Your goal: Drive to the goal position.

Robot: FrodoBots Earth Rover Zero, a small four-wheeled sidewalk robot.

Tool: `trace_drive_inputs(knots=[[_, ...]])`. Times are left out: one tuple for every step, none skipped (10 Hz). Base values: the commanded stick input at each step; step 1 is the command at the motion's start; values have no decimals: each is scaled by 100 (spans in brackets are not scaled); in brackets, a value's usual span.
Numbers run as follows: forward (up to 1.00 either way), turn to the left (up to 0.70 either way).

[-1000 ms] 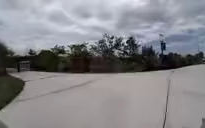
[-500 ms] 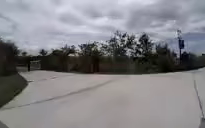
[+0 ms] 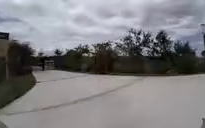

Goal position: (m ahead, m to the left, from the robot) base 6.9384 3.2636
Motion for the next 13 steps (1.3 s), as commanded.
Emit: trace_drive_inputs(knots=[[85,34],[85,34],[85,34],[85,34],[85,34],[85,34],[85,34],[85,34],[85,34],[85,34],[85,34],[85,34],[85,34]])
